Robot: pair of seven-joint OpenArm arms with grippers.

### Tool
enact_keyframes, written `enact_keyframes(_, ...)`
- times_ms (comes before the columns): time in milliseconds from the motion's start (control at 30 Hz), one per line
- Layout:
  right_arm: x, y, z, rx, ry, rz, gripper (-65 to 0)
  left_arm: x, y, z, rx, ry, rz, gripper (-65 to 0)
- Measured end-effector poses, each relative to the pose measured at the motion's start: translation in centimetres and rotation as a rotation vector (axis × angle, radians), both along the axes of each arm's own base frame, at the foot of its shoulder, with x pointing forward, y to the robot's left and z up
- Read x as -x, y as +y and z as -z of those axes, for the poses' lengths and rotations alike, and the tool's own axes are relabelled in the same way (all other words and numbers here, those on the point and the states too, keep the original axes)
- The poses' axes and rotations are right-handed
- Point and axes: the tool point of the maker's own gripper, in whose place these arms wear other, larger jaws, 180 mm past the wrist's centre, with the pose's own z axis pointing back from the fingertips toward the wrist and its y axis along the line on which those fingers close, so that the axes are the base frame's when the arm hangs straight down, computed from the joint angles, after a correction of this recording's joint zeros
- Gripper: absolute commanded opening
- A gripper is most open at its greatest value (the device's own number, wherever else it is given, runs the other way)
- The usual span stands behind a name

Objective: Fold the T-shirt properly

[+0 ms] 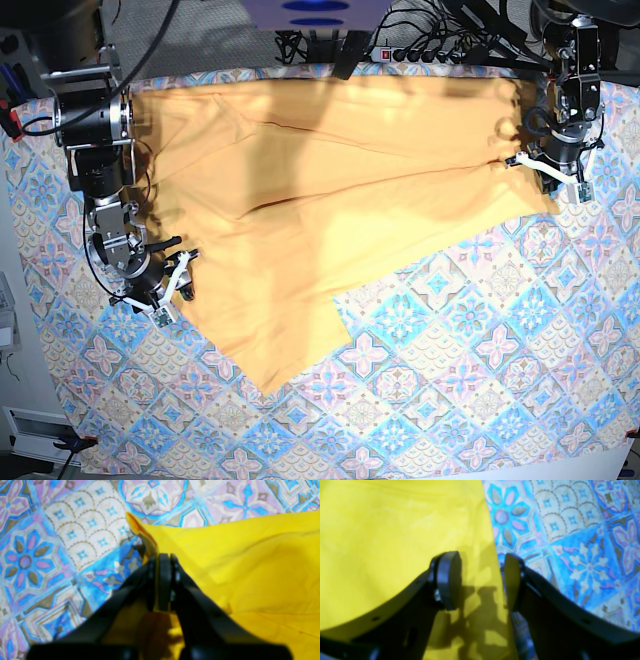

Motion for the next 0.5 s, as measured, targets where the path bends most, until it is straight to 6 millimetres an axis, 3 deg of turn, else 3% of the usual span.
enact_keyframes(167,0.9,-0.2,1.3,-0.056,0.006,0.028,-37.0,-0.2,-0.3,-0.7,-0.007,-0.016,0.015,-65.0)
enact_keyframes(500,1.0,-0.5,1.4,-0.065,0.007,0.042,-37.0,-0.6,-0.8,-1.6,-0.007,-0.04,0.032,-65.0)
